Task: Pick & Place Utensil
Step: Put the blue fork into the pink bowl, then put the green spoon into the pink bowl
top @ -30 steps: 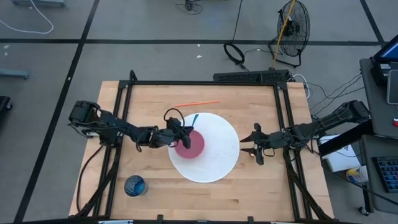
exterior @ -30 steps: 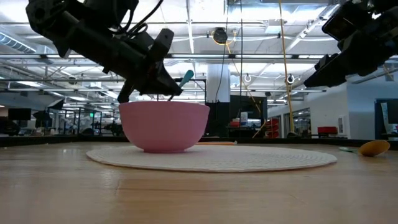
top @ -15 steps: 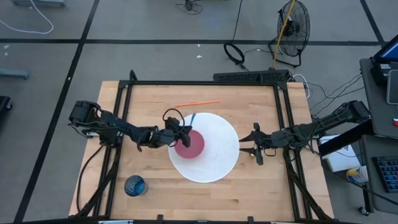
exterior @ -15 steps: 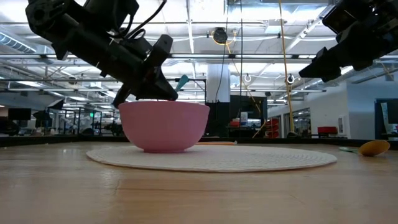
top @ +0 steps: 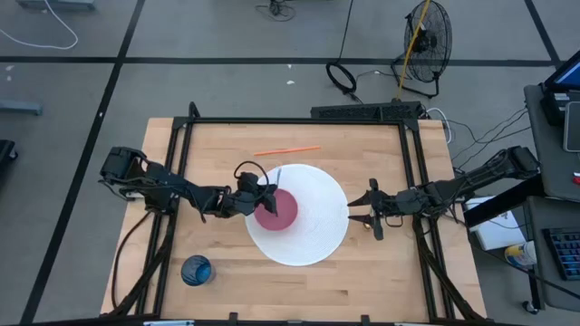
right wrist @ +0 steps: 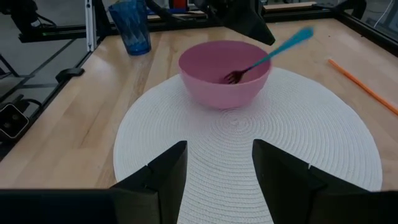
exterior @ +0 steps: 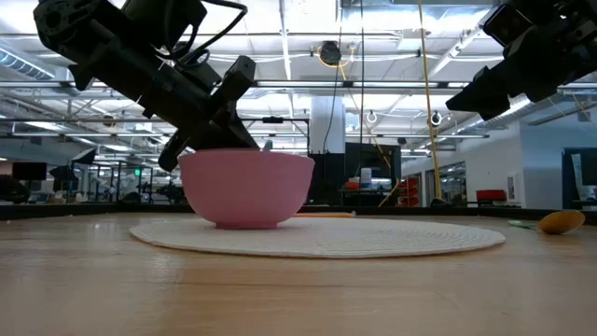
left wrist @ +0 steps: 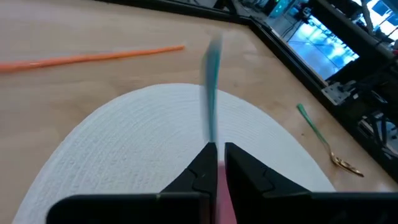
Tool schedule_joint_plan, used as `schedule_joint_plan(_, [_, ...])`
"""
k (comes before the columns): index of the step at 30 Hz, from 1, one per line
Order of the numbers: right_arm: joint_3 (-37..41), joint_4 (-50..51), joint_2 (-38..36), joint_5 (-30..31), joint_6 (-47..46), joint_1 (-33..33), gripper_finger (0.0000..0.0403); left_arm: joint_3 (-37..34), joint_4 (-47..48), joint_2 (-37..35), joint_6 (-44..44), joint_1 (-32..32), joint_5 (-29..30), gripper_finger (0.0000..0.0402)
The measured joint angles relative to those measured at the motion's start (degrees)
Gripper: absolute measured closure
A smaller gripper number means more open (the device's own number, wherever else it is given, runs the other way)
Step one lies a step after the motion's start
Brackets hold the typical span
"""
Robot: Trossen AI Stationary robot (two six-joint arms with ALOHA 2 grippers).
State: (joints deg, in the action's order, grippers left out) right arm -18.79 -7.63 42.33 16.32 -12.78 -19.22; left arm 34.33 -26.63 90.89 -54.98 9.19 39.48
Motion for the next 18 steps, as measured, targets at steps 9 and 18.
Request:
schedule_joint_plan(9, [0.00,0.06,-0.01,-0.07,0.00,0.00,0.0227,0.00,-0.05,0.00,0.46,0.00,0.02,0.0398])
schedule_joint_plan(18, [0.00,0.10,-0.01,-0.09,0.36,0.00,0.0227,0.00,-2.00,-0.02,5.06,0.00,0.68,0.0363])
